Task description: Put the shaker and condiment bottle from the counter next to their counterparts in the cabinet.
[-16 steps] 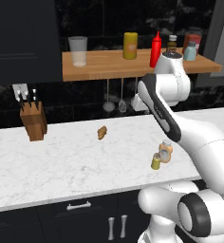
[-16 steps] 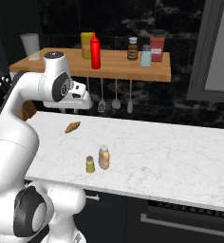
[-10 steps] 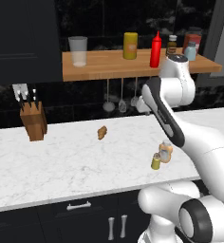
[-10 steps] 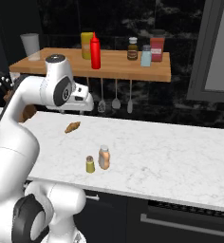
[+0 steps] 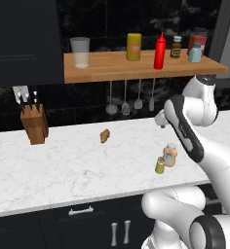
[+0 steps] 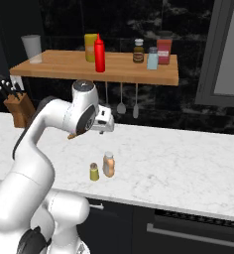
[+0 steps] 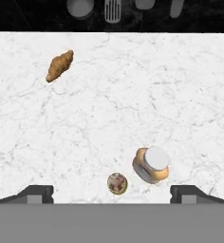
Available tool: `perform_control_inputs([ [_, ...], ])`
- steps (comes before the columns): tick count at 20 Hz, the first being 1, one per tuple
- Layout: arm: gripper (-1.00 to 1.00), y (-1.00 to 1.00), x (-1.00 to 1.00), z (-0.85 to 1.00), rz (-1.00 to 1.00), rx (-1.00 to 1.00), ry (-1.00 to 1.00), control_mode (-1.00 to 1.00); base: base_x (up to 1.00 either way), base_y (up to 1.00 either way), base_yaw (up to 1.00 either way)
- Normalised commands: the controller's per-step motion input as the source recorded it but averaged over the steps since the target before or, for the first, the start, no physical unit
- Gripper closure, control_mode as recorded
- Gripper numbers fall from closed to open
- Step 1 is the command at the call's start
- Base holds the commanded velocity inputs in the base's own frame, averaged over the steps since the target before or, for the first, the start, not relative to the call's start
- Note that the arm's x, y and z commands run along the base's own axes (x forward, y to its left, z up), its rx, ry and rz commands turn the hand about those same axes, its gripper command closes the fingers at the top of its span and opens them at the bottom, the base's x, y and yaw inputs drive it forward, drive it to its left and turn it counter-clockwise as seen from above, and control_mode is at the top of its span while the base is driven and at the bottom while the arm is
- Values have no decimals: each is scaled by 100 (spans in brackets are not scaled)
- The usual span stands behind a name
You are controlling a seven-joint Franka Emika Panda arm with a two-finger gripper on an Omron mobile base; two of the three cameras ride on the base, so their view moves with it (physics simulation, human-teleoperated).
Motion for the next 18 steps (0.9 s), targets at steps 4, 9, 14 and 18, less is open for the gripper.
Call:
perform_control_inputs([
  [4,-100,-55,8,-19,2,11,0,-100,0,0,0],
  [9,-100,-58,0,-13,11,6,-11,-100,0,0,0],
  [14,-100,-35,0,-17,15,2,-21,-100,0,0,0],
  [18,-100,-2,0,-19,10,0,-19,-100,0,0,0],
])
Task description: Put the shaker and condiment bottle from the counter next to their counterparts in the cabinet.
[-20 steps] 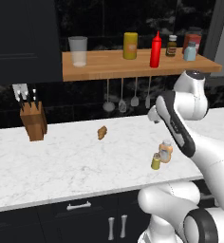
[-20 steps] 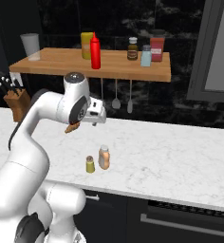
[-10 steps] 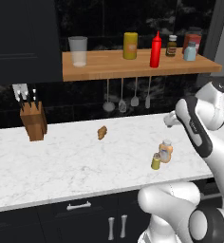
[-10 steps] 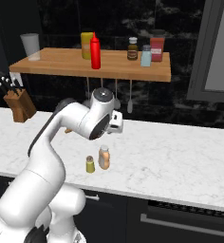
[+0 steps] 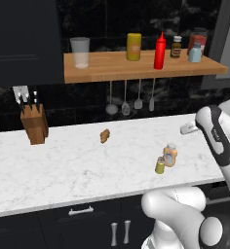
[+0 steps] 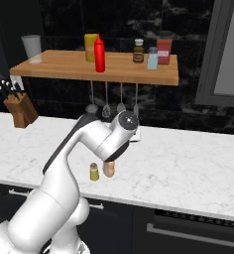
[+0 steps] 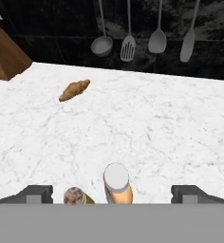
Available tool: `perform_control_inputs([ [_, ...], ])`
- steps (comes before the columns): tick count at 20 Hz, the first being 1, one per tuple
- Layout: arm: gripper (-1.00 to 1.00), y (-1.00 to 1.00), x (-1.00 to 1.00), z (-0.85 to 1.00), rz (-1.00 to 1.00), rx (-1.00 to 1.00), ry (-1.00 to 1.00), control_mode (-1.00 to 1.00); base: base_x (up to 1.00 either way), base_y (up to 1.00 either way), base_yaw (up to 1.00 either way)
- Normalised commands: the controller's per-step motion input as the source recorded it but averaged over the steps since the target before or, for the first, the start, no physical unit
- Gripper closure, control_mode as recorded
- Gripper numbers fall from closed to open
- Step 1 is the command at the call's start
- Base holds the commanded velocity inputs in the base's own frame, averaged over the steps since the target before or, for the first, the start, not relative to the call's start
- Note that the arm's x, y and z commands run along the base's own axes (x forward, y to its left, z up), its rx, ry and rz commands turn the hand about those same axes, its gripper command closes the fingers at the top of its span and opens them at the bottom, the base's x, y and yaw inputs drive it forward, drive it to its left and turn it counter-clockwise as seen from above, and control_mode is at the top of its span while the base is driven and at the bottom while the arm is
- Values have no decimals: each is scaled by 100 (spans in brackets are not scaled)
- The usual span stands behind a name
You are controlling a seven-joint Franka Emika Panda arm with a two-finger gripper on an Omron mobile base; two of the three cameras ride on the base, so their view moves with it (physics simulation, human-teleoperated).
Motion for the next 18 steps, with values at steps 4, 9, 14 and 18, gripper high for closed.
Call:
perform_control_inputs([
  [4,-100,0,0,-30,8,0,-5,-100,0,0,0],
  [9,-100,-11,0,-55,9,0,-1,-100,0,0,0],
  [14,-100,-8,0,-34,6,2,-1,-100,0,0,0],
  [18,-100,-8,-3,-26,1,6,0,-100,0,0,0],
])
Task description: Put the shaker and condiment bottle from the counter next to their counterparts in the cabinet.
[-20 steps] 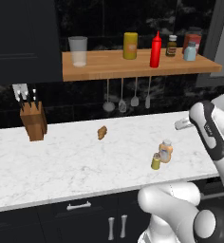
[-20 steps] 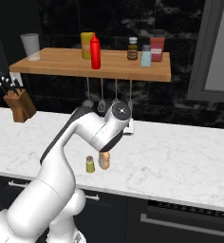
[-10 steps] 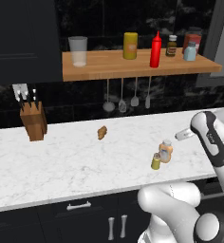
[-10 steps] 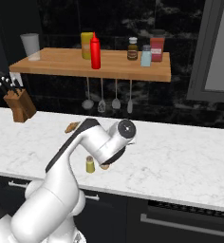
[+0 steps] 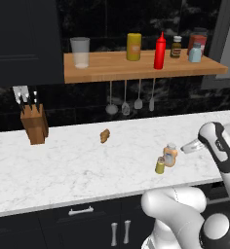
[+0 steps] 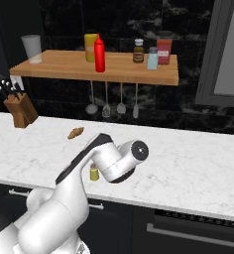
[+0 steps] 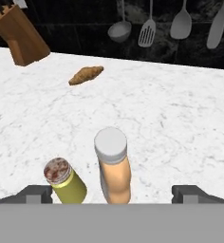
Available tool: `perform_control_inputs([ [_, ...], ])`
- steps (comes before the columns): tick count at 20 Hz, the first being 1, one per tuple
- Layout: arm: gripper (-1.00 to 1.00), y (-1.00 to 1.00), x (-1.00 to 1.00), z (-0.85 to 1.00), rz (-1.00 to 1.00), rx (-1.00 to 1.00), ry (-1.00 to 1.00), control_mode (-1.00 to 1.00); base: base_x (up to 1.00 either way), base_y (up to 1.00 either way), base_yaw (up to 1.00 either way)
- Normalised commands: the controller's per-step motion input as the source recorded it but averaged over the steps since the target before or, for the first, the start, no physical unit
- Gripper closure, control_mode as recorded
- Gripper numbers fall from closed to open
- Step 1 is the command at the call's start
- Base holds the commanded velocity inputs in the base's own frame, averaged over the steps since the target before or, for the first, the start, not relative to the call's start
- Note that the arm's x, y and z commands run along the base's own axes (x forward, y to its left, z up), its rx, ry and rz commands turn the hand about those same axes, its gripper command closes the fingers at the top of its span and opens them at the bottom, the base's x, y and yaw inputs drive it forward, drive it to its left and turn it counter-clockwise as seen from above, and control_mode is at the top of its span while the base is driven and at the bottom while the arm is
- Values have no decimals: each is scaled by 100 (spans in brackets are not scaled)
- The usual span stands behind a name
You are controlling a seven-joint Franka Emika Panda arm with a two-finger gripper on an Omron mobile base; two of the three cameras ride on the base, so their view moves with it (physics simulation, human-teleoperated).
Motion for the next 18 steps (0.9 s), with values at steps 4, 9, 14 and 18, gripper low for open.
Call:
perform_control_inputs([
  [4,-100,0,1,-7,0,4,3,-100,0,0,0],
  [9,-100,0,0,-11,4,5,0,-100,0,0,0],
  [14,-100,0,0,-17,6,5,0,-100,0,0,0],
  [18,-100,0,0,-4,9,9,2,-100,0,0,0],
])
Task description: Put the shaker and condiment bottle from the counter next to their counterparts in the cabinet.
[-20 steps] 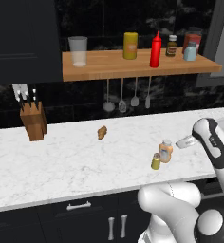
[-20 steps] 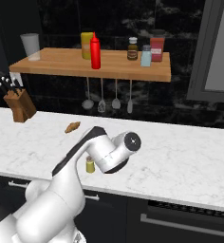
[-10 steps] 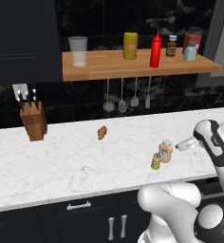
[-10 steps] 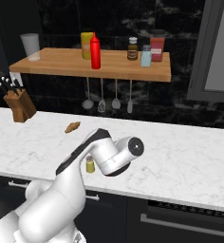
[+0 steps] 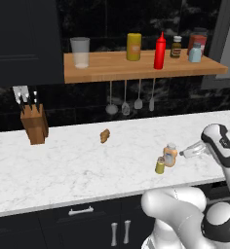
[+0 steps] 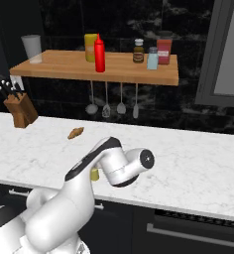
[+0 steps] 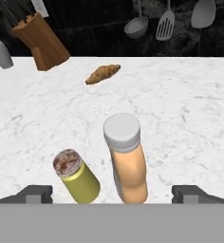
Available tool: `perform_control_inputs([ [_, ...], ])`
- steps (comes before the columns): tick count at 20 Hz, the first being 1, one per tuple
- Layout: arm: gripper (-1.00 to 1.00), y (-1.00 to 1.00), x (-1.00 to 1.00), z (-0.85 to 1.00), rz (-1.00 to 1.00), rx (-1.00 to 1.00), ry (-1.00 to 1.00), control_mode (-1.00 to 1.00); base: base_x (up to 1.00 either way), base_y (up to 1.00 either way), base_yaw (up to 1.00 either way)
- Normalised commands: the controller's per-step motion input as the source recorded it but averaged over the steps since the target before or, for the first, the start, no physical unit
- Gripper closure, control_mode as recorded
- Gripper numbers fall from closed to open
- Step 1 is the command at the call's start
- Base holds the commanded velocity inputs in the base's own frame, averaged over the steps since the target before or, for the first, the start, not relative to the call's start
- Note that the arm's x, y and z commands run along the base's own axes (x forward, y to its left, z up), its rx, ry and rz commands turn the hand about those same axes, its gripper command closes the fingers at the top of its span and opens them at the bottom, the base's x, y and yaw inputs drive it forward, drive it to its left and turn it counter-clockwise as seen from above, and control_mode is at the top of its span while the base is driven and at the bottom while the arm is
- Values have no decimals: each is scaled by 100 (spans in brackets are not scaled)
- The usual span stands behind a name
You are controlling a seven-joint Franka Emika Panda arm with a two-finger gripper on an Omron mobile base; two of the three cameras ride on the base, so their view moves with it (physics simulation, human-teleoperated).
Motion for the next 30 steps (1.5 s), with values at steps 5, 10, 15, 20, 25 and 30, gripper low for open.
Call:
perform_control_inputs([
  [5,-100,0,0,0,7,10,8,-100,0,0,0],
  [10,-100,0,0,-5,4,5,3,-100,0,0,0],
  [15,-100,0,9,-16,2,3,-1,-100,0,0,0],
  [20,-100,0,16,-11,2,4,0,-100,0,0,0],
  [25,-100,0,10,-10,4,4,0,-100,0,0,0],
  [30,-100,0,0,-15,7,4,0,-100,0,0,0],
])
